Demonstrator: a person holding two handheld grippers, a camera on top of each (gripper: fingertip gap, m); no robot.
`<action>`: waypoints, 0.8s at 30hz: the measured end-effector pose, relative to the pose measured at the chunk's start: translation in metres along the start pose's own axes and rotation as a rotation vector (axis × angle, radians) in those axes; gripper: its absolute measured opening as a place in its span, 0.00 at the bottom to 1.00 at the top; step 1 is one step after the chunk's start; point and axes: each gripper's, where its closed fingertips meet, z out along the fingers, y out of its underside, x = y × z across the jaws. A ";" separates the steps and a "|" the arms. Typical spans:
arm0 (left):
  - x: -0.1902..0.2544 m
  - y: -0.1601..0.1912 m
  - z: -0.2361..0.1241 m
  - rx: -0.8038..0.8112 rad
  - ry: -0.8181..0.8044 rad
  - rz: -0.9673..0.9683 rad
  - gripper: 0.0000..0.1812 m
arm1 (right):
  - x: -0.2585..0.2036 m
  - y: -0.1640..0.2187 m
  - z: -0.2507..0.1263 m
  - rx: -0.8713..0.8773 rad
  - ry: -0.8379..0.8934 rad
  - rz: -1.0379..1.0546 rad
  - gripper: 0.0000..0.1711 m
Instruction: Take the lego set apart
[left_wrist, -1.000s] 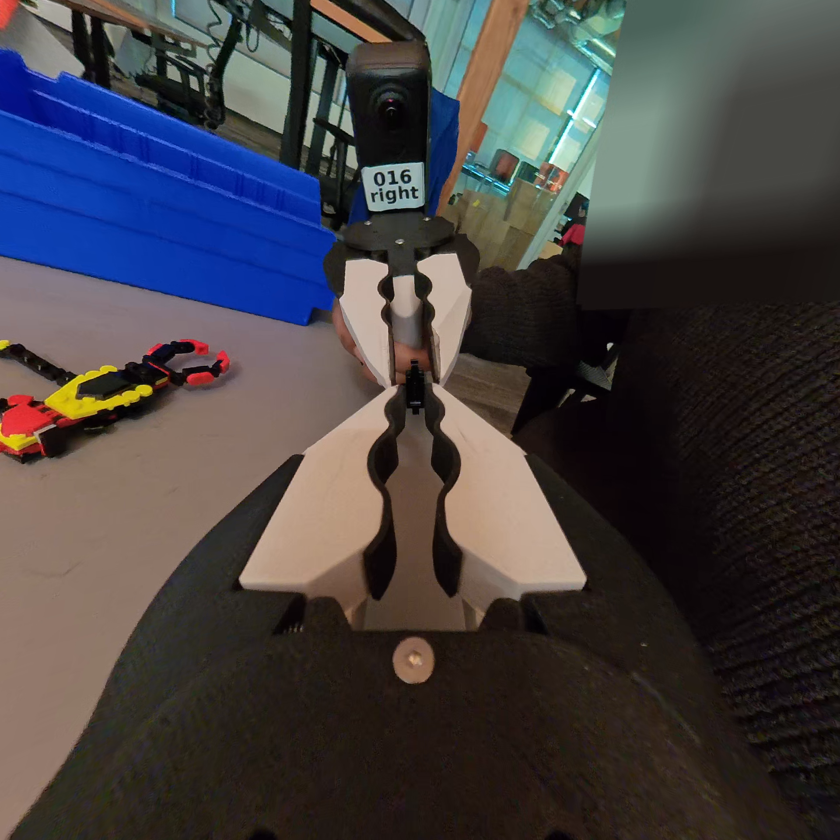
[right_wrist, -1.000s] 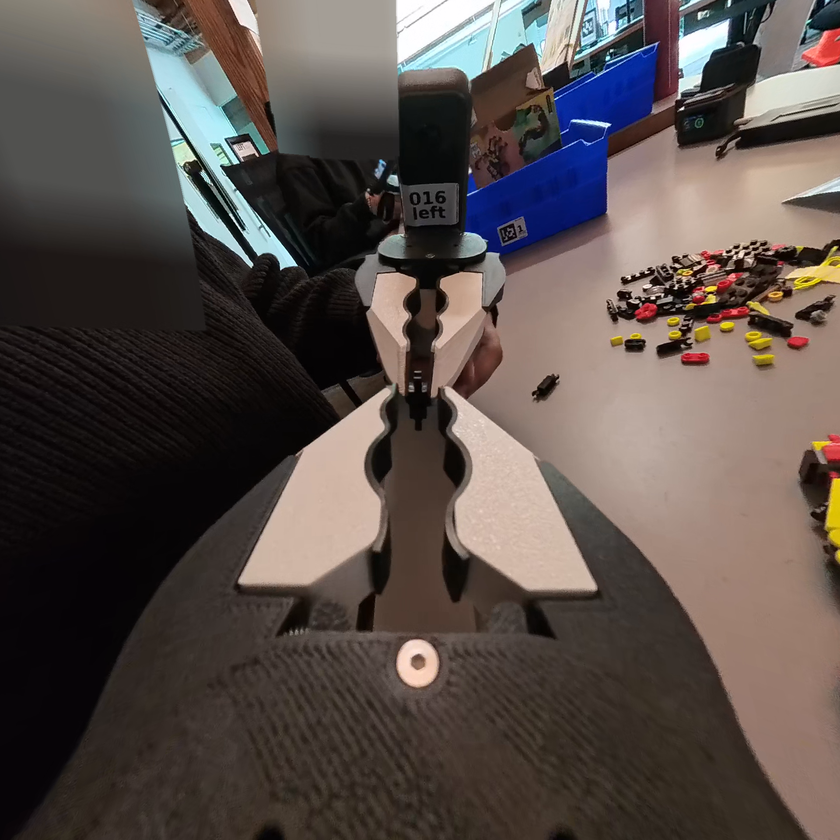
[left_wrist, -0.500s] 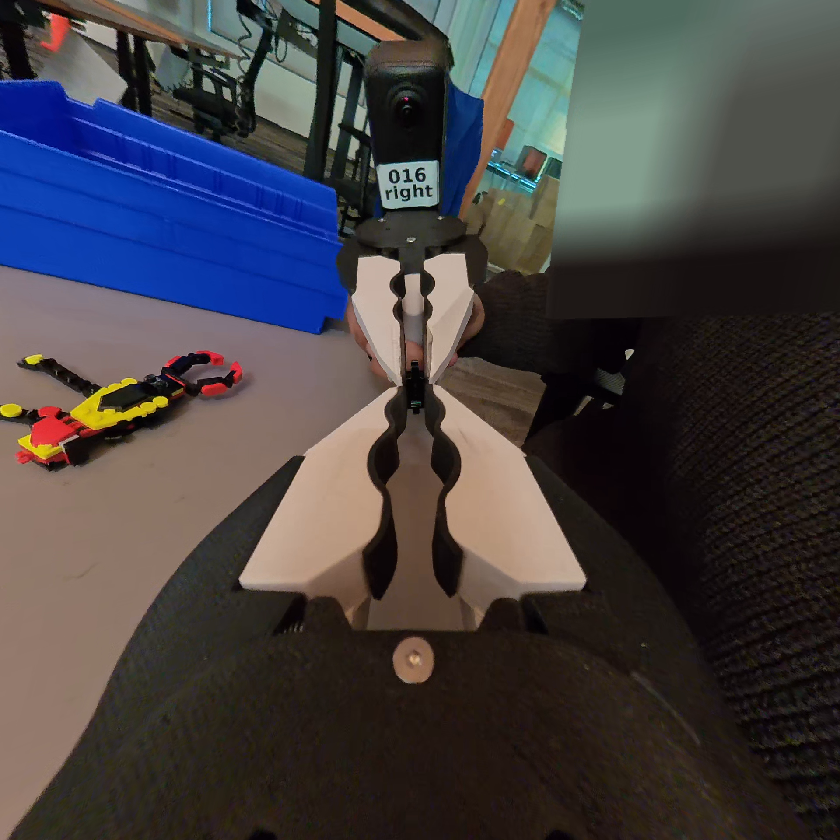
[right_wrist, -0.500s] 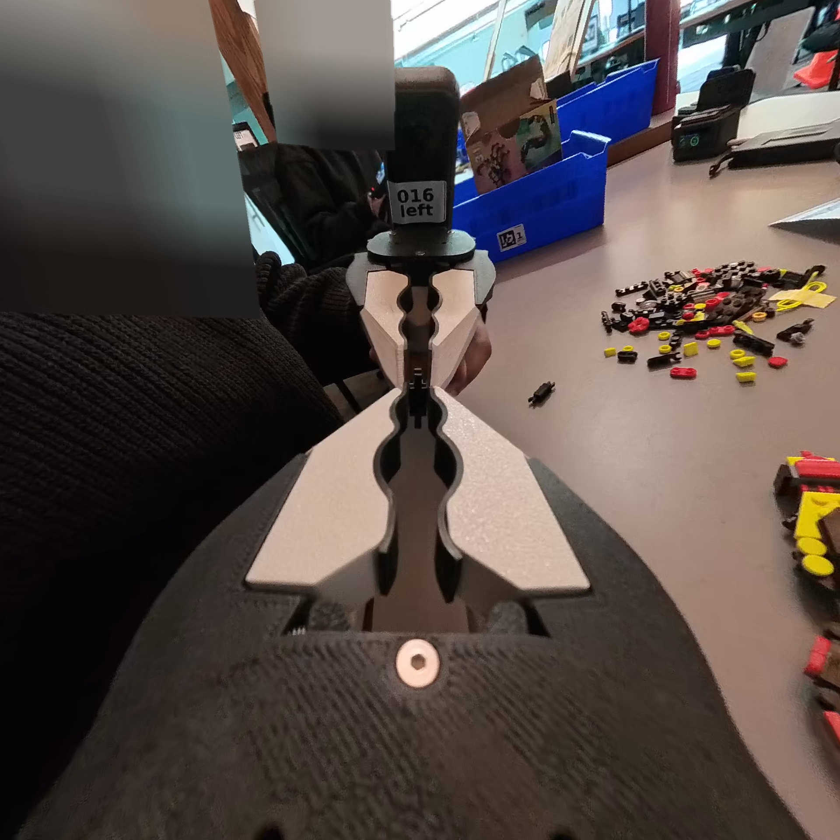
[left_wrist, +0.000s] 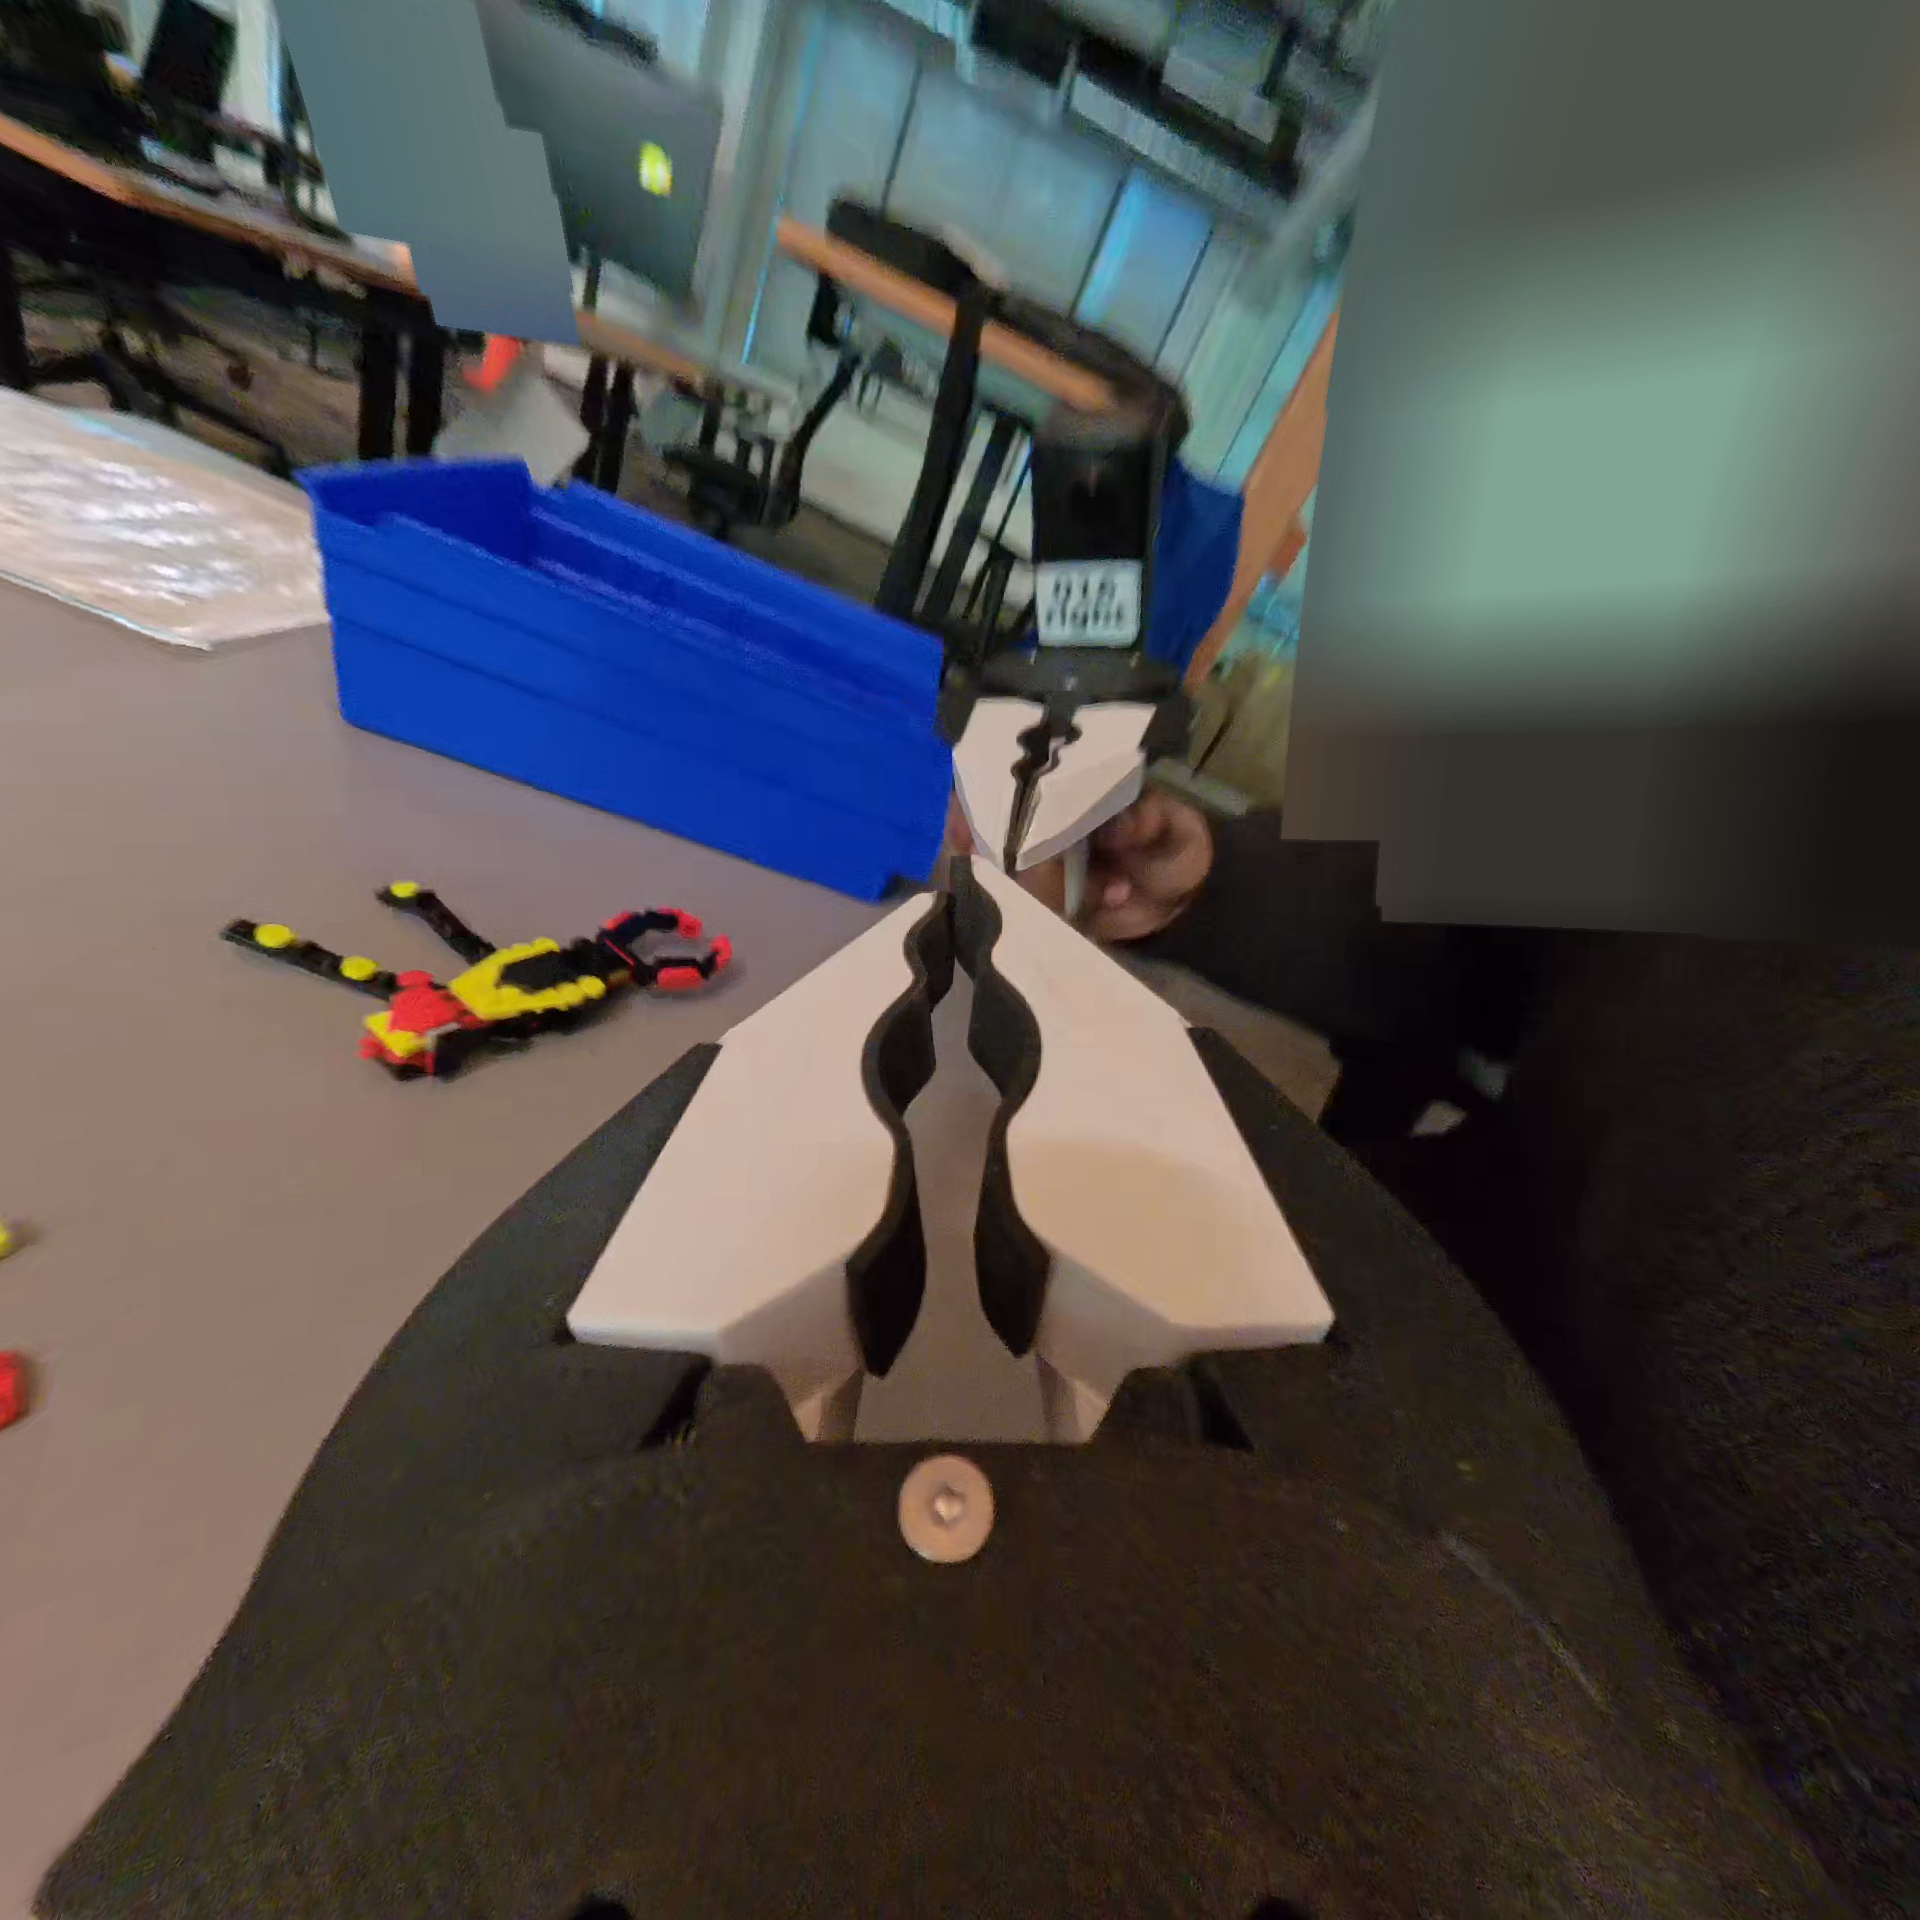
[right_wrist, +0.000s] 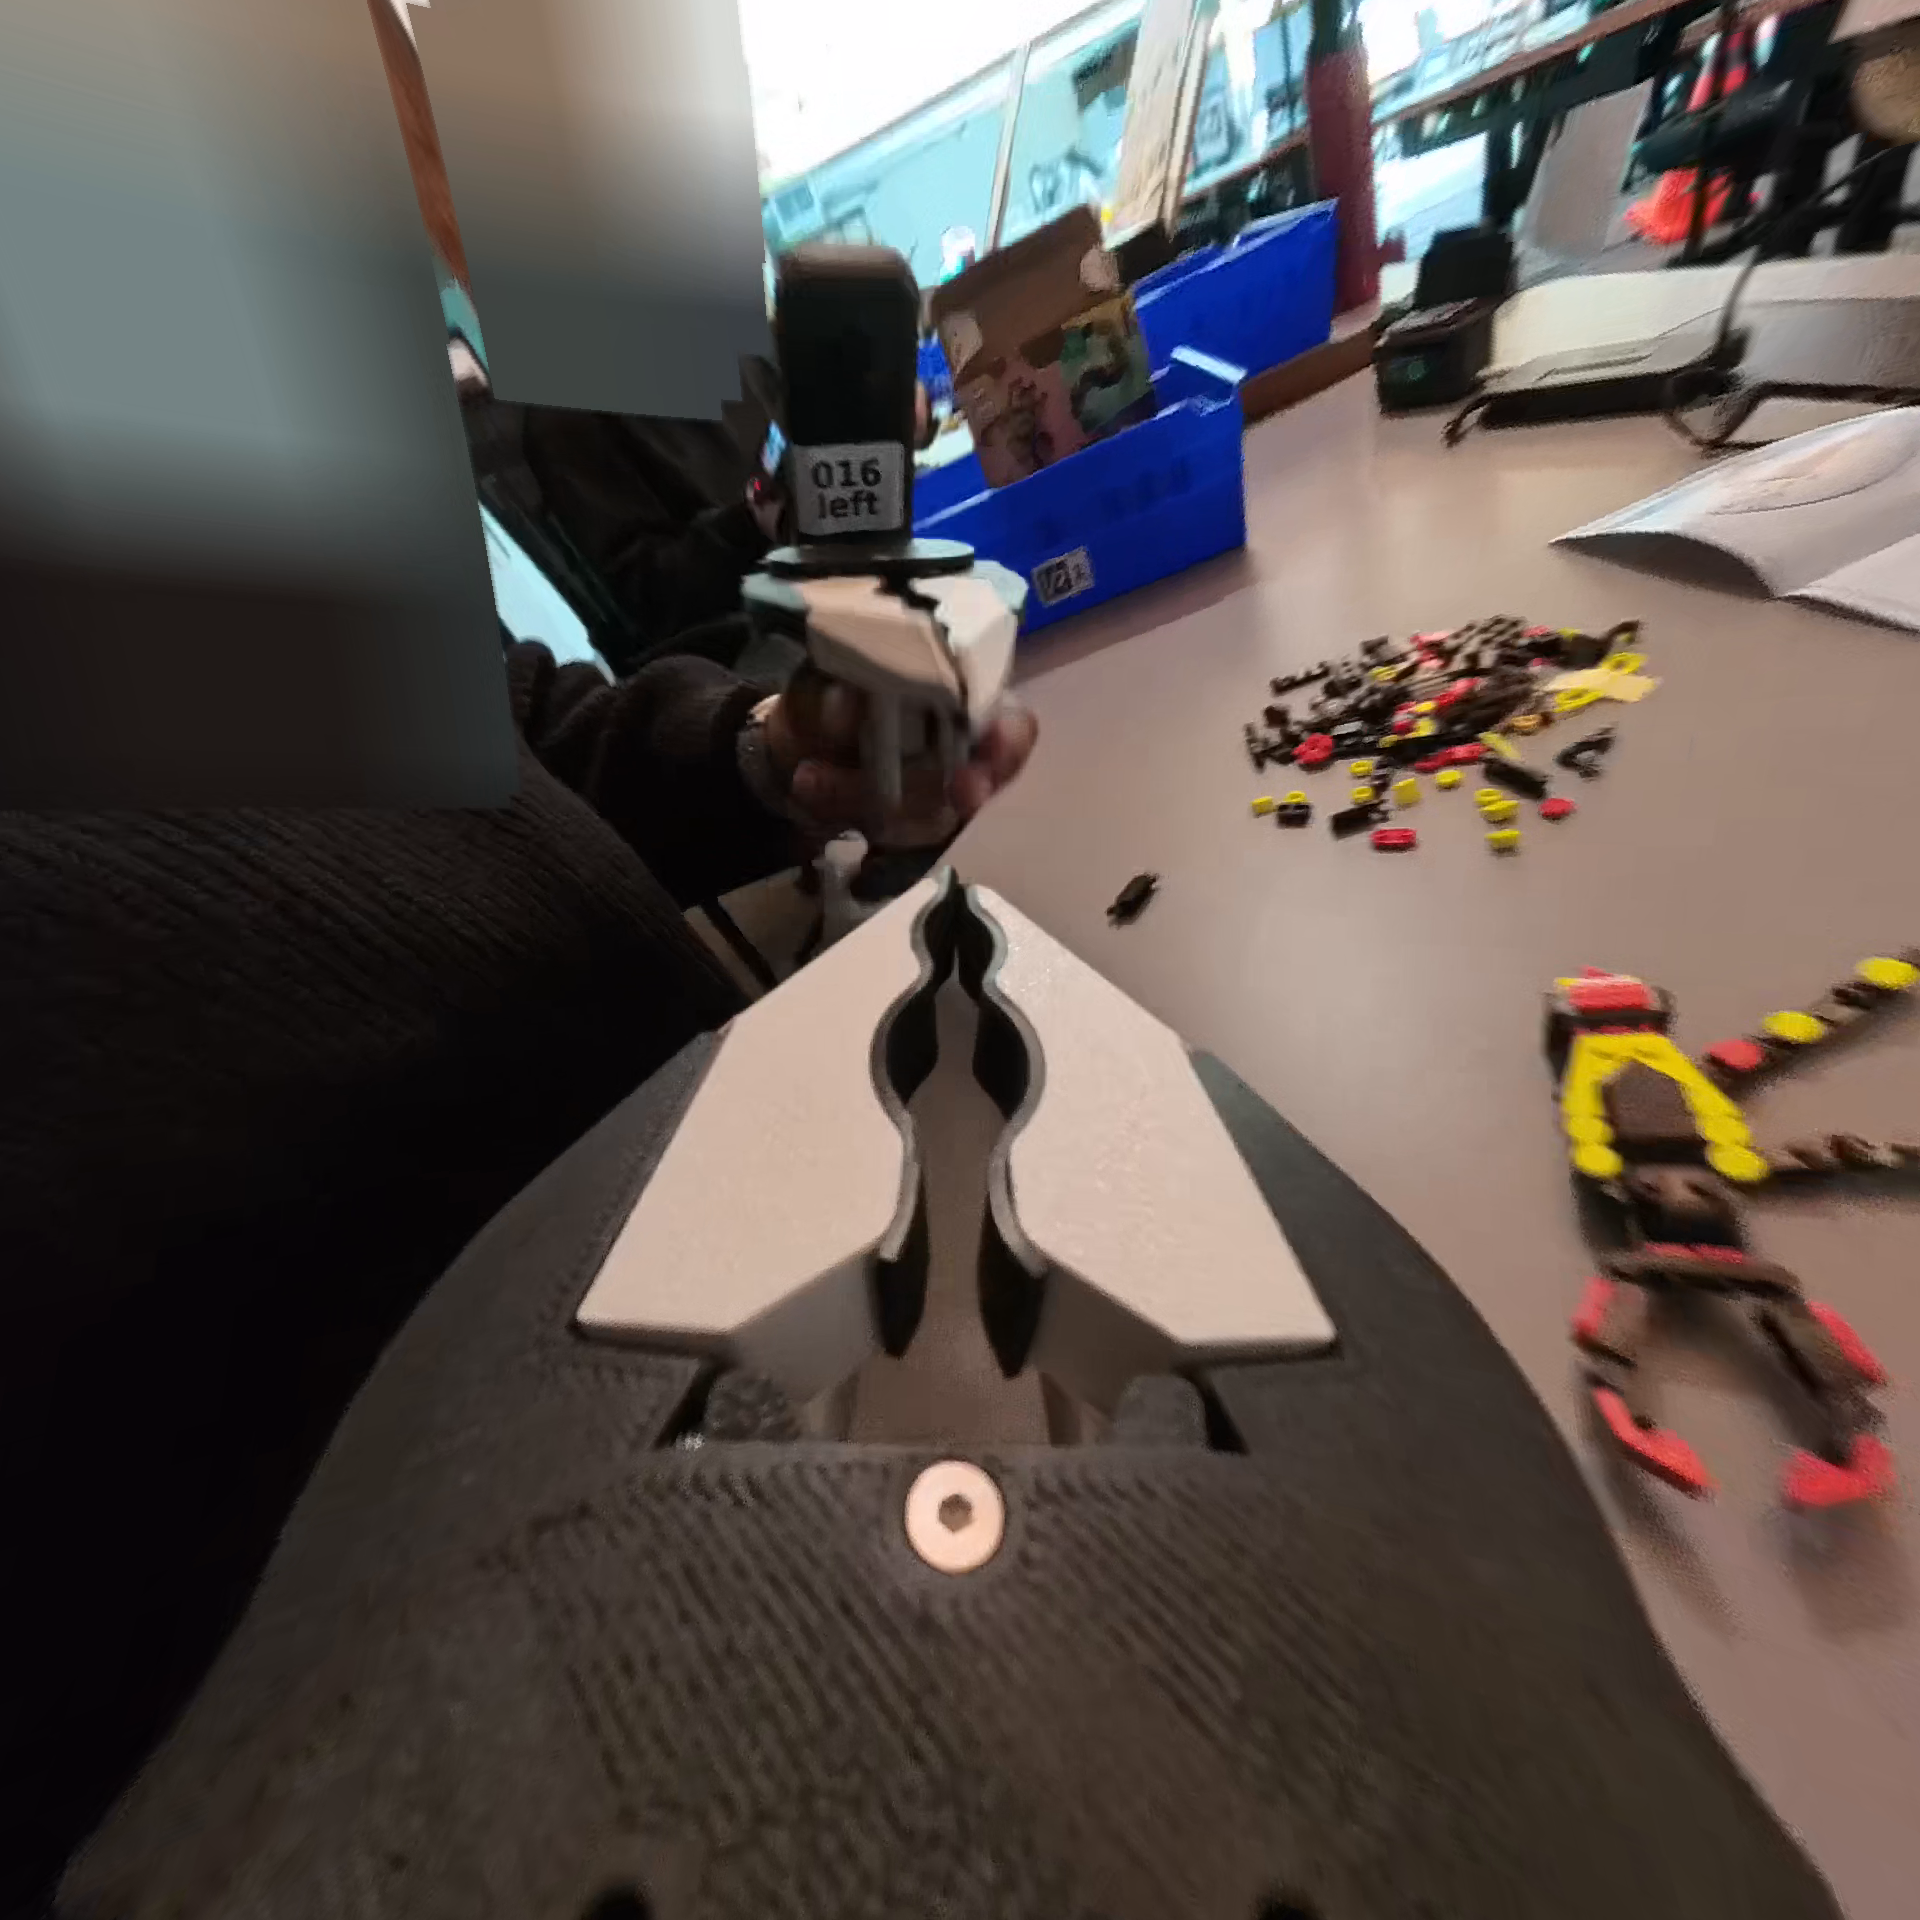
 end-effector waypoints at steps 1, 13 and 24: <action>-0.008 -0.008 -0.013 0.033 -0.011 -0.010 0.00 | 0.008 -0.001 -0.010 0.012 0.020 0.009 0.00; -0.056 0.016 -0.024 -0.116 -0.266 0.108 0.00 | 0.024 0.052 0.019 -0.255 0.125 -0.112 0.00; -0.075 -0.011 -0.055 0.016 -0.360 0.080 0.00 | 0.015 0.085 0.041 -0.374 0.075 -0.164 0.04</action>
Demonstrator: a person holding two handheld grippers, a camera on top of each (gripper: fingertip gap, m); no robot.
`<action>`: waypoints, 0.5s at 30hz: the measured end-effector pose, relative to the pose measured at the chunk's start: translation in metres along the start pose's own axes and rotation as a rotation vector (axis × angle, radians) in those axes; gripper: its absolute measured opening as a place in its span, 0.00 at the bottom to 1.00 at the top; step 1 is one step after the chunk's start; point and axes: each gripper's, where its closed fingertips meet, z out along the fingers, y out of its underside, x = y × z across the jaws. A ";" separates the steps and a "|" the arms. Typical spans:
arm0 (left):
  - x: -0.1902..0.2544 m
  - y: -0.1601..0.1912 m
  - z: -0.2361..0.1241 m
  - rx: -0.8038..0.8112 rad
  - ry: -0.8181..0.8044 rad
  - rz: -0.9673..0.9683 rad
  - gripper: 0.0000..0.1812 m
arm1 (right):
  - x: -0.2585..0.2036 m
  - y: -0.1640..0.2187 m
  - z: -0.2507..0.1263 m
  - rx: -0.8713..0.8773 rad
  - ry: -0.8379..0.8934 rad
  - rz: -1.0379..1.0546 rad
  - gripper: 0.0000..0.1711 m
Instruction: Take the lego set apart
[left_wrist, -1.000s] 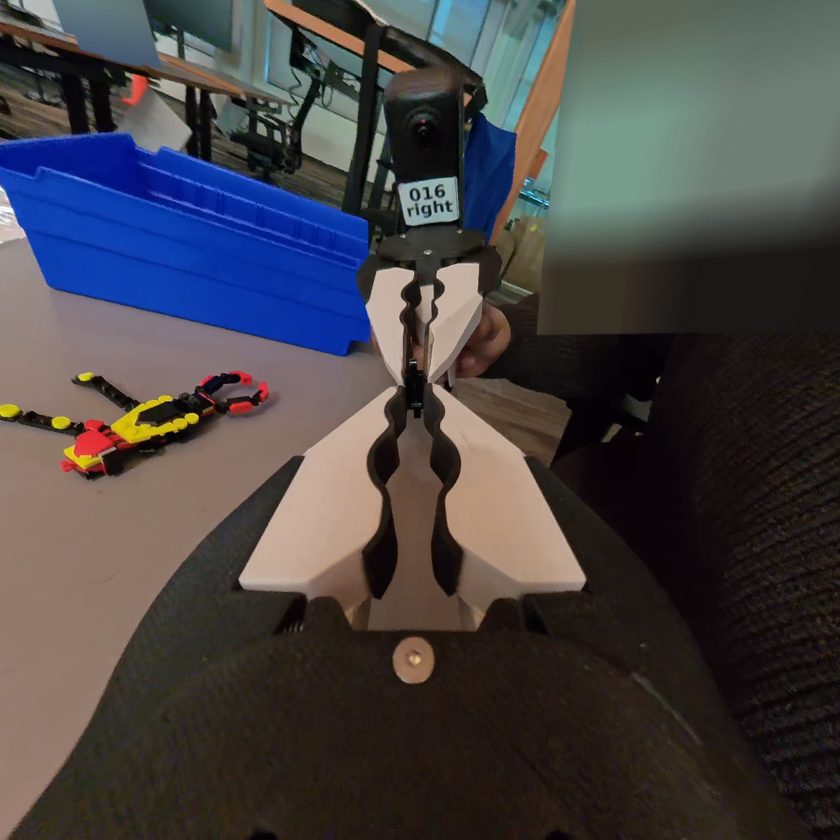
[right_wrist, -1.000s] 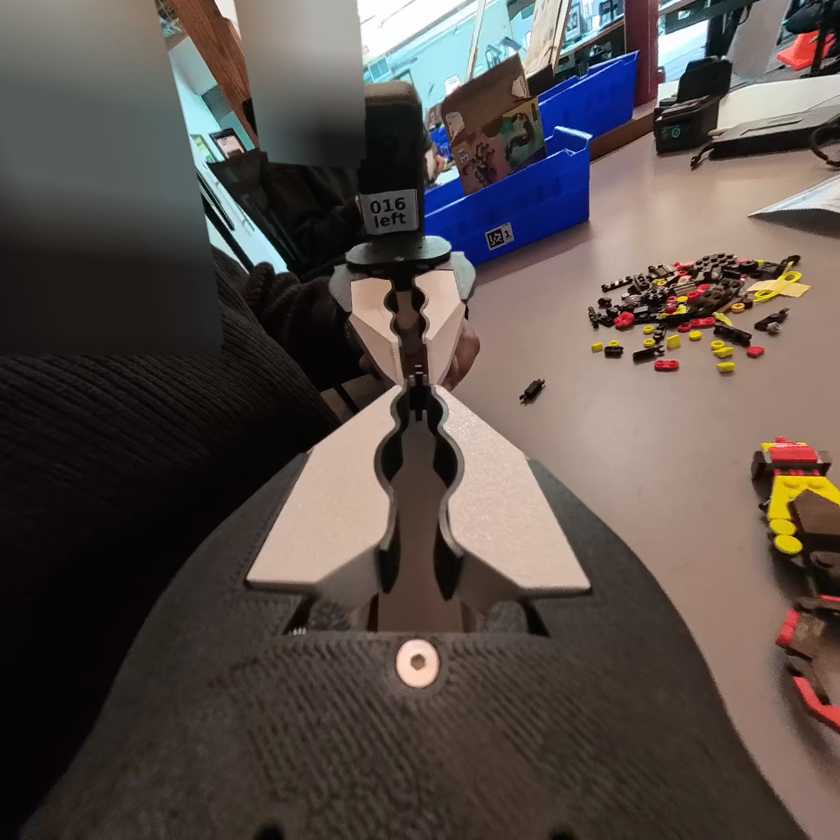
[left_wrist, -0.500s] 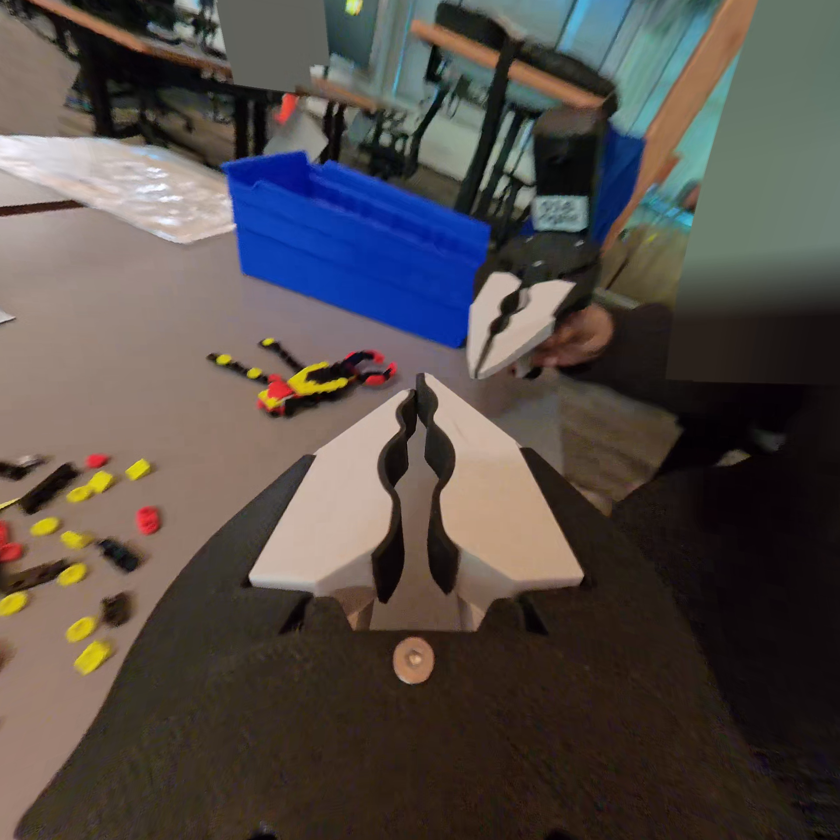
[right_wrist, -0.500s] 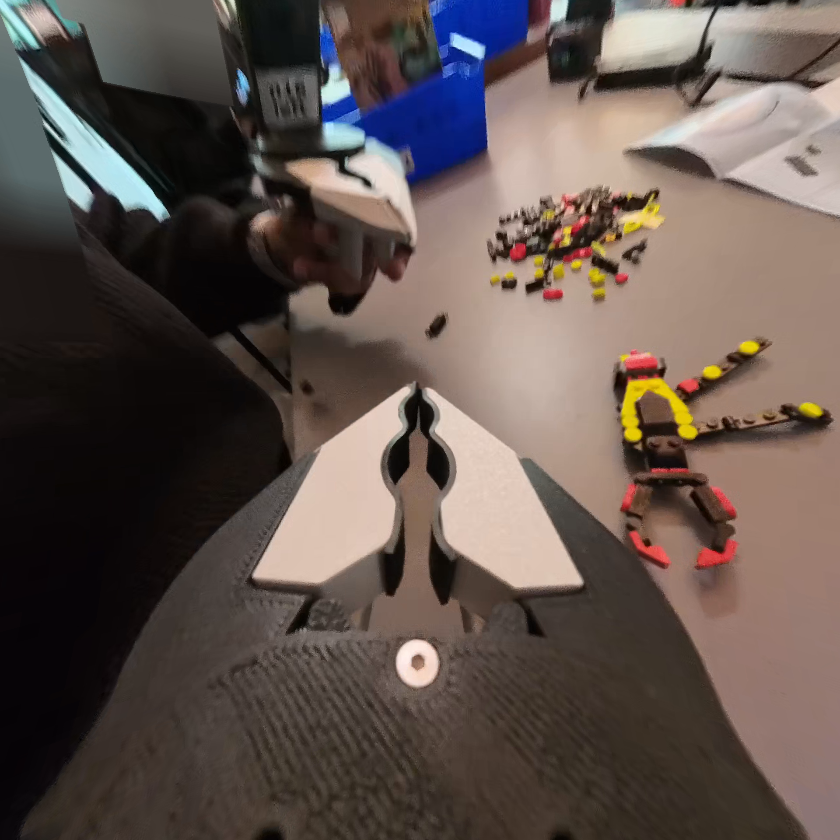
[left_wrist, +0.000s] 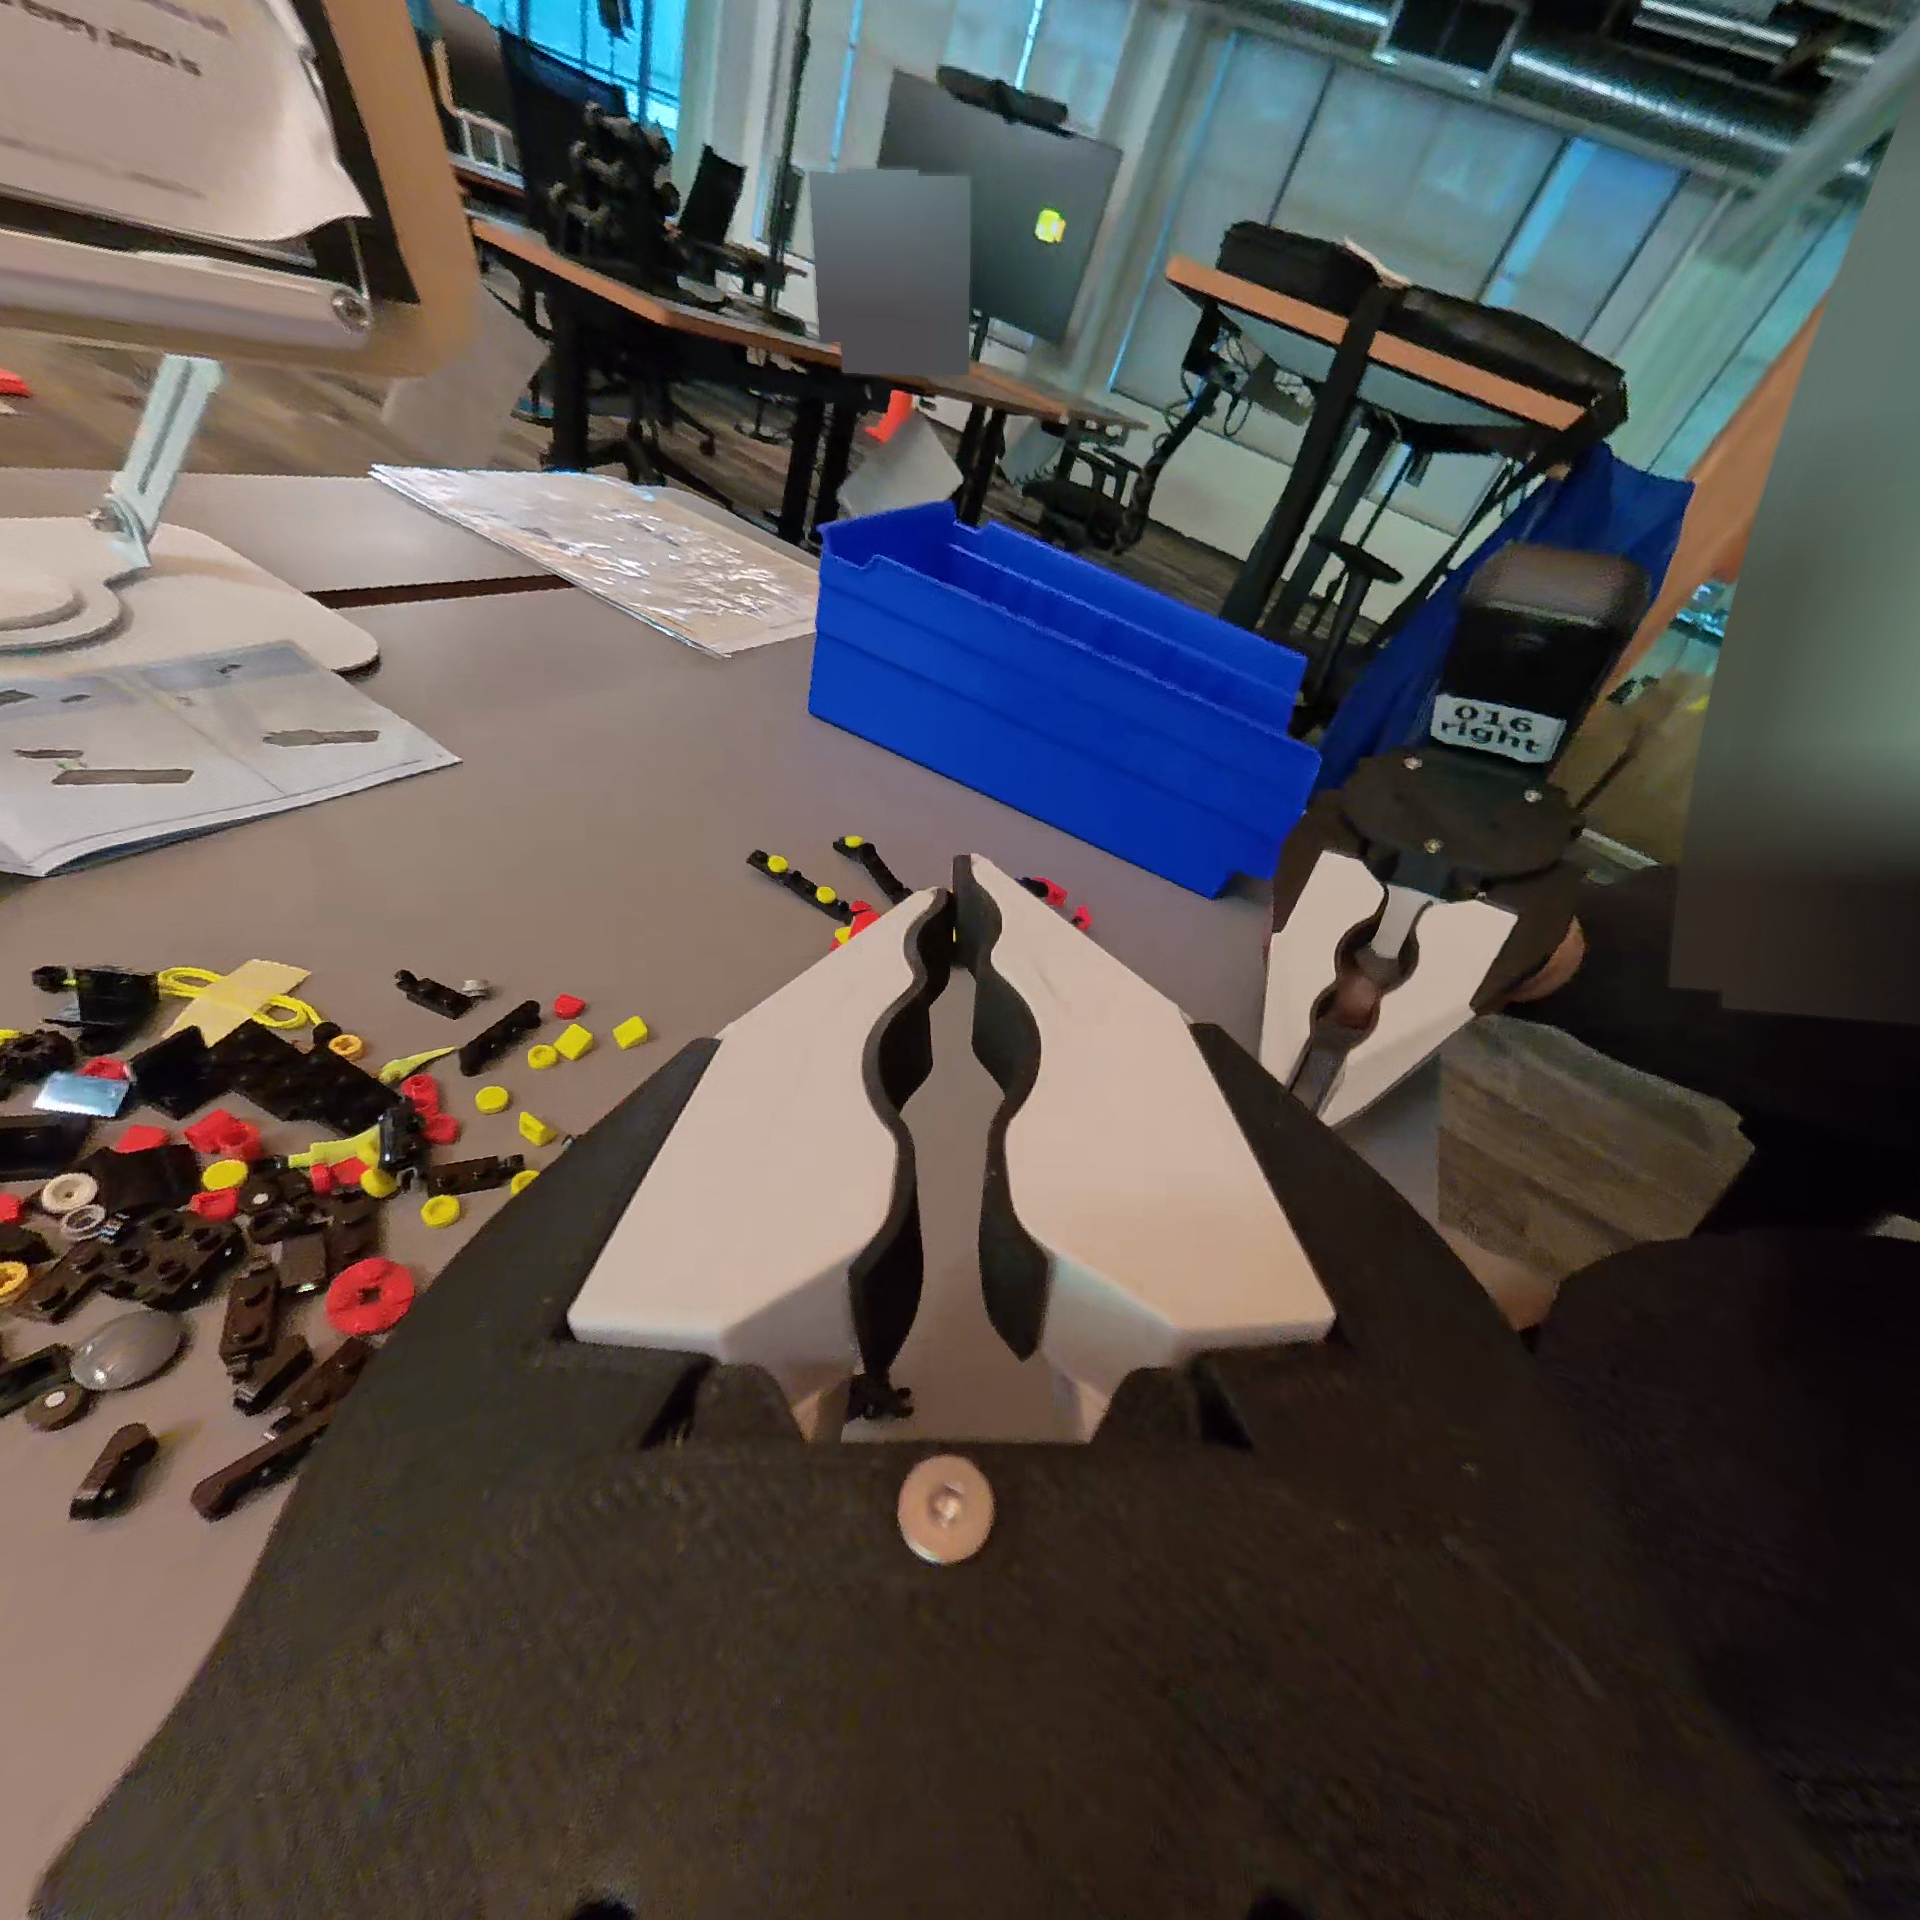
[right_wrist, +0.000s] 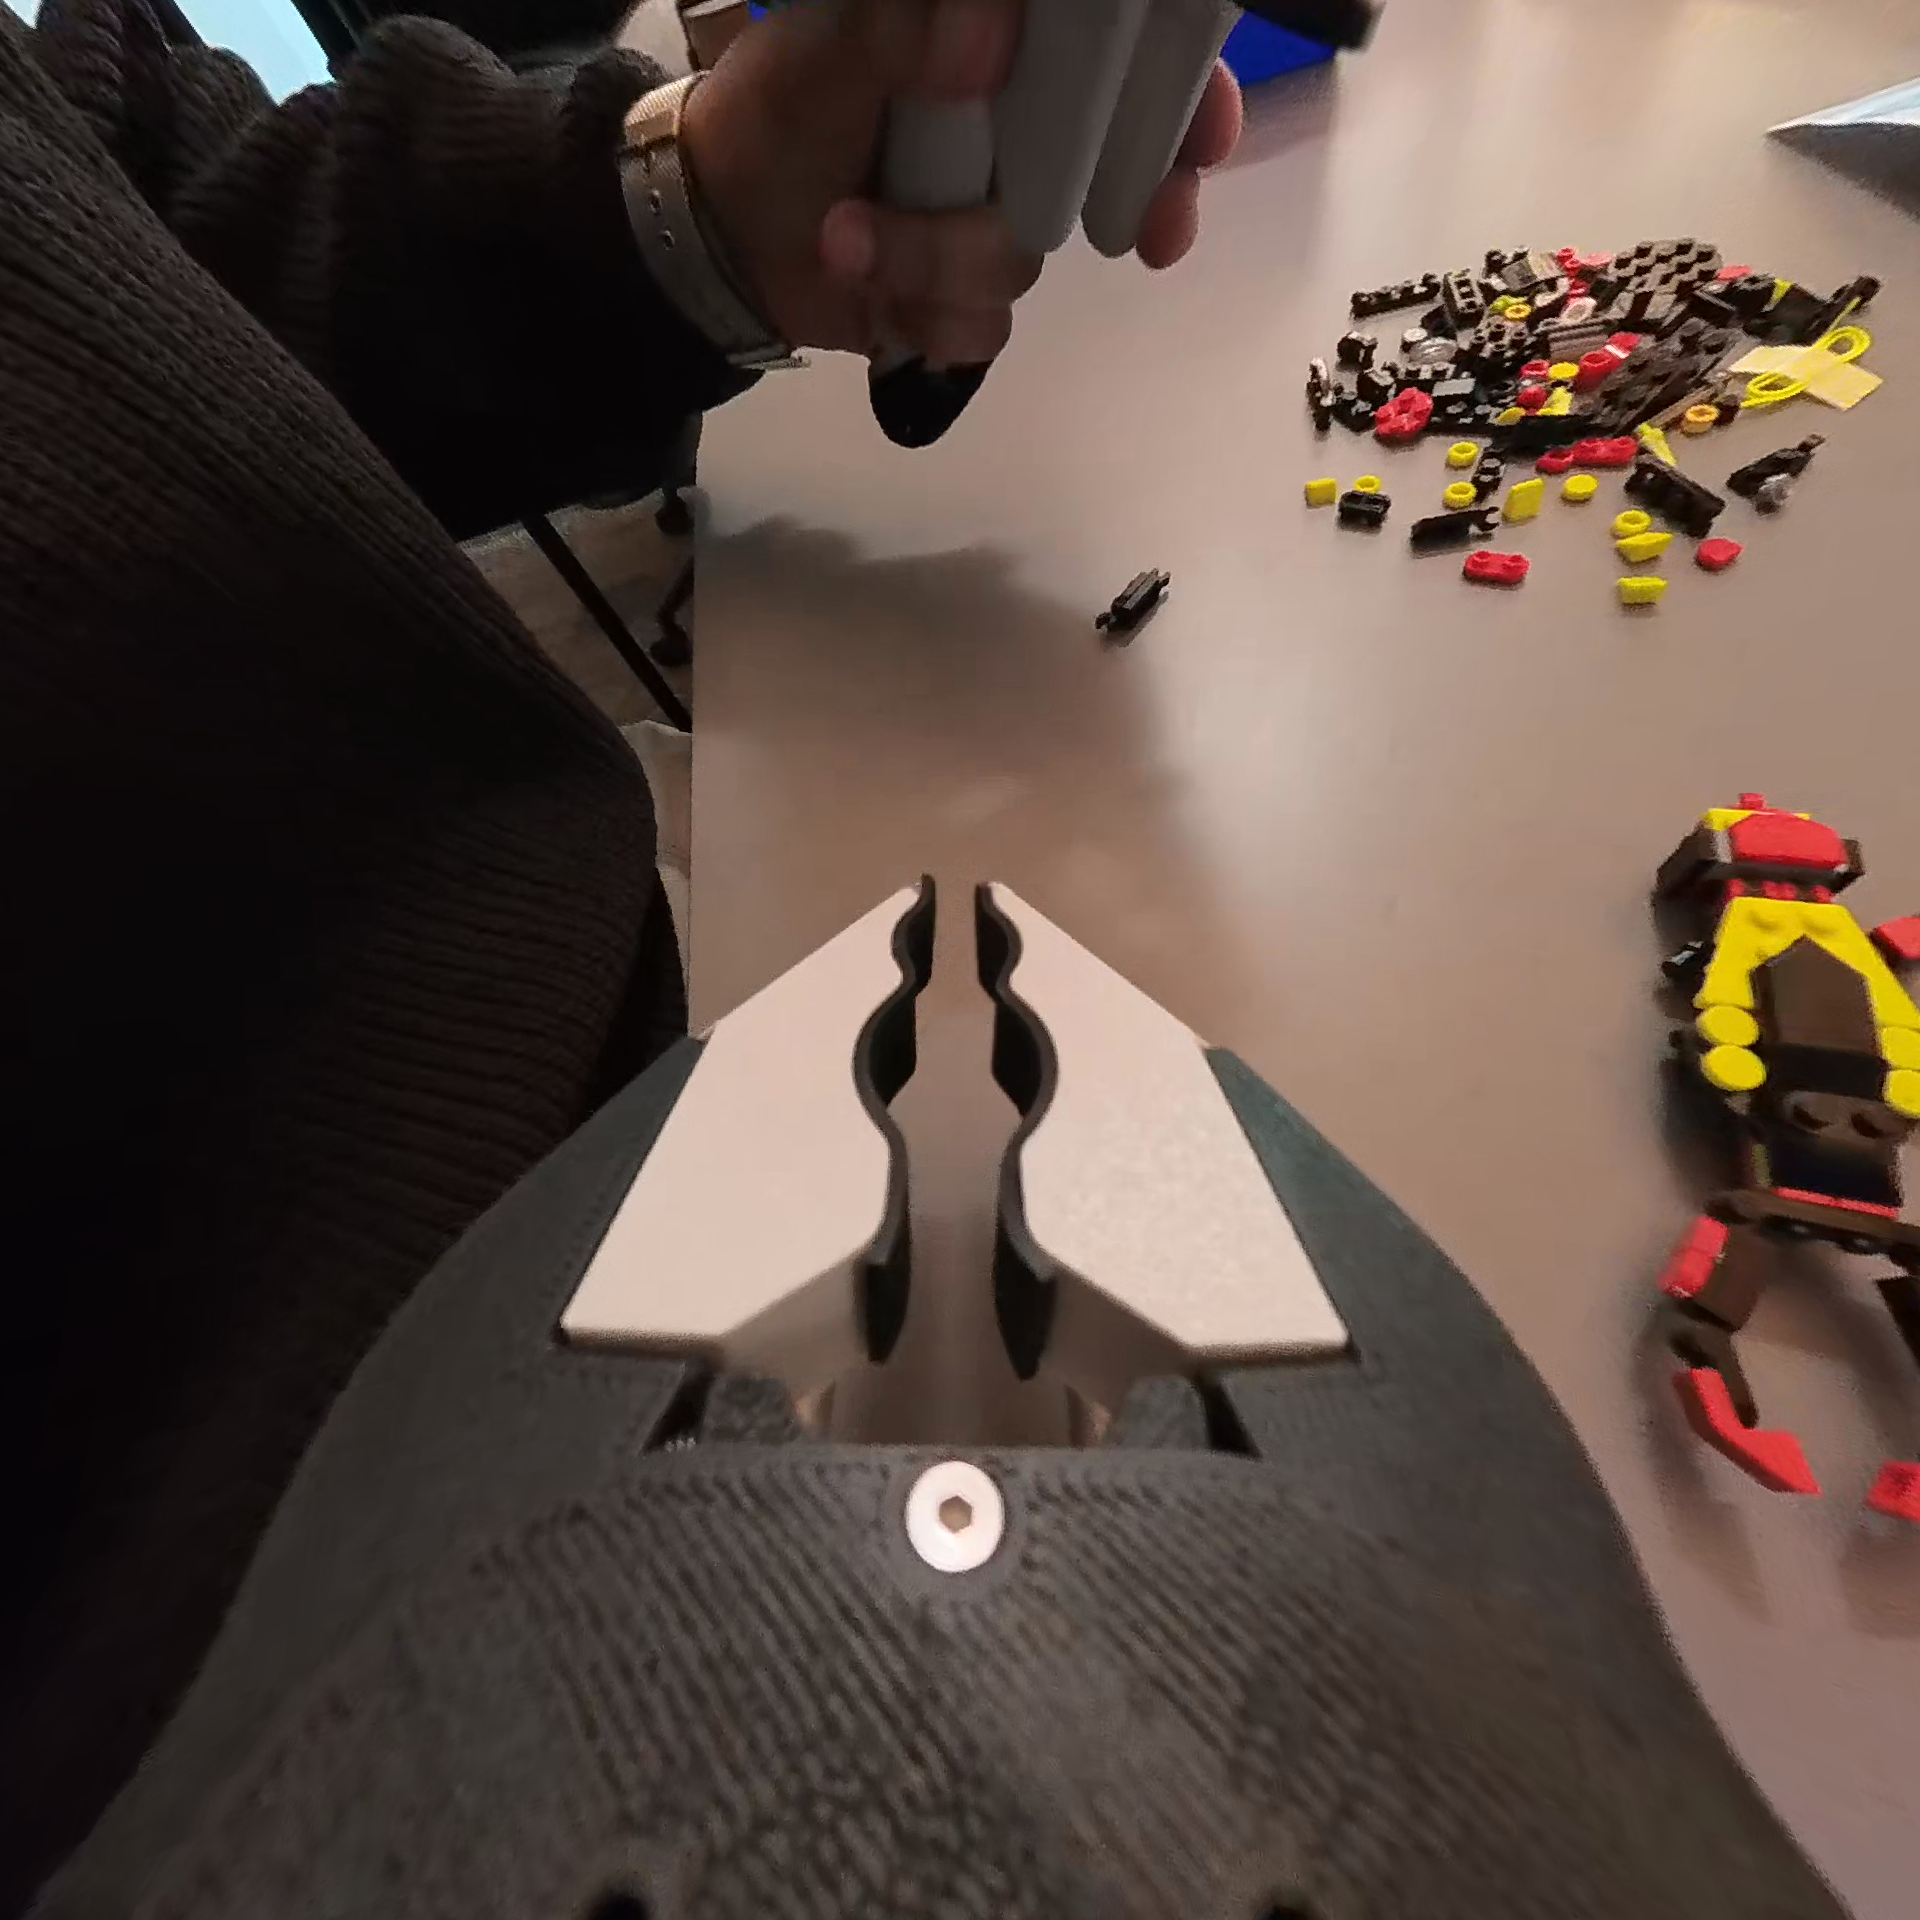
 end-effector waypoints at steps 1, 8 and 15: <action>-0.002 0.000 0.000 0.008 -0.005 -0.005 0.00 | 0.001 0.000 0.000 0.000 0.008 -0.003 0.05; -0.011 0.004 -0.001 0.001 -0.027 0.018 0.00 | 0.005 0.001 0.001 -0.002 0.028 -0.005 0.09; -0.023 -0.009 -0.011 0.074 -0.068 -0.024 0.00 | 0.005 0.005 0.004 -0.029 0.051 -0.034 0.12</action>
